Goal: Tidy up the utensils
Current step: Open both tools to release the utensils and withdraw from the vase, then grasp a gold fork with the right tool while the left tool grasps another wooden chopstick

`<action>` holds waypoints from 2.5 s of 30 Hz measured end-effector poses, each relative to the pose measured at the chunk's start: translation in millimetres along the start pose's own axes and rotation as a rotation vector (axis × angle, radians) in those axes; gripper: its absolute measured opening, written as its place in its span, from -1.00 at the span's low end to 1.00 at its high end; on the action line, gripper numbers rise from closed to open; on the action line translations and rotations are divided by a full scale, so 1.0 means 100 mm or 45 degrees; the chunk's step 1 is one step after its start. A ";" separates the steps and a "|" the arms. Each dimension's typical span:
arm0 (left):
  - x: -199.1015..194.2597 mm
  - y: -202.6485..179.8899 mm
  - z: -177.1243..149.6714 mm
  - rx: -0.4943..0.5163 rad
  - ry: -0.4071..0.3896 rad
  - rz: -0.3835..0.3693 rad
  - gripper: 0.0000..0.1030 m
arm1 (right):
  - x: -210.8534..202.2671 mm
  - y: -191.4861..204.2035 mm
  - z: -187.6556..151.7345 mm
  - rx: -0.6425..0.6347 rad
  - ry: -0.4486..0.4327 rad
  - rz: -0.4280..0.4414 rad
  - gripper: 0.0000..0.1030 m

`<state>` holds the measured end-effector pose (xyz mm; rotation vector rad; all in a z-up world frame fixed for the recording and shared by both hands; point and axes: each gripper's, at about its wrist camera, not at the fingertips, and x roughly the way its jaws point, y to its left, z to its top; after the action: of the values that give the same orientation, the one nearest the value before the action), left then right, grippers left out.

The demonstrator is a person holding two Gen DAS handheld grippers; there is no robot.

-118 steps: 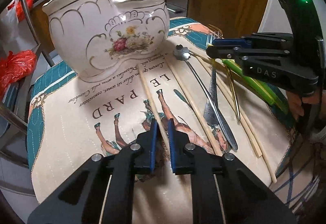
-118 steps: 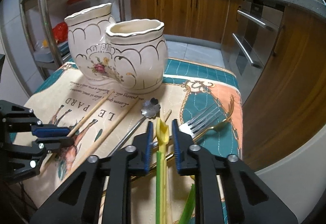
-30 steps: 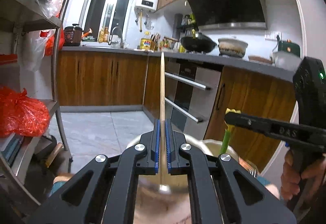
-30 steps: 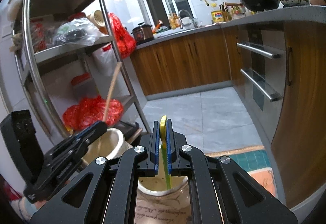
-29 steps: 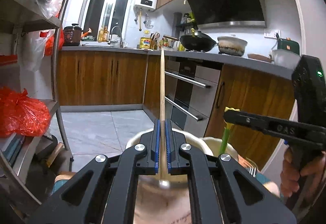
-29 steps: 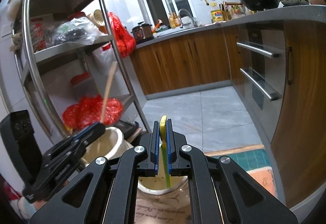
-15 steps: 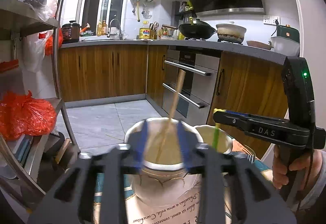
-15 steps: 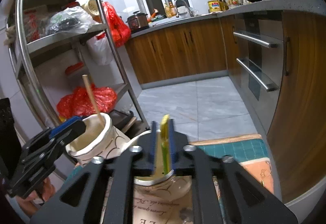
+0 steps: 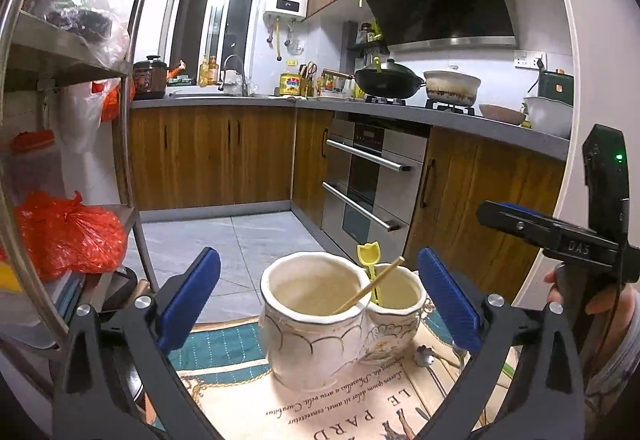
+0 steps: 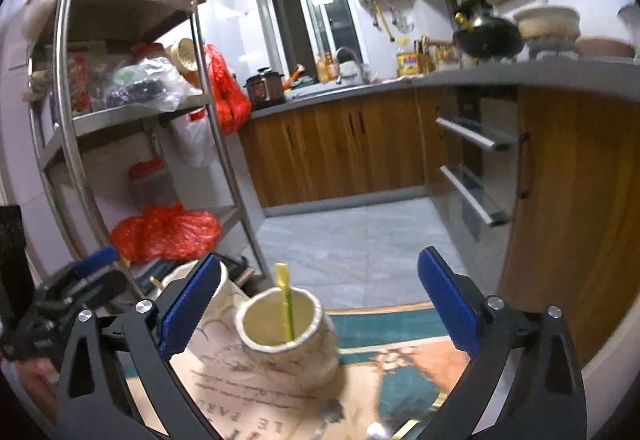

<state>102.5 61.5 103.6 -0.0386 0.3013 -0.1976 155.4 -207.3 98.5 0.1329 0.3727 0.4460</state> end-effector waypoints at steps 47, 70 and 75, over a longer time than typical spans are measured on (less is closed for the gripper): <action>0.30 -0.95 -1.32 0.108 0.670 0.020 0.89 | -0.27 -0.53 -1.14 -0.121 0.450 -0.225 0.90; 0.59 -1.08 -1.34 0.145 0.785 0.080 0.34 | 0.55 -0.80 -0.86 0.030 0.577 -0.402 0.12; 0.63 -1.15 -1.34 0.165 0.794 0.029 0.04 | 0.71 -0.84 -0.90 0.055 0.660 -0.387 -0.31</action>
<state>99.9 -64.4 -34.9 0.1586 0.9086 -0.2032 213.7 -247.2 -24.6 -0.0015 0.8990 0.1648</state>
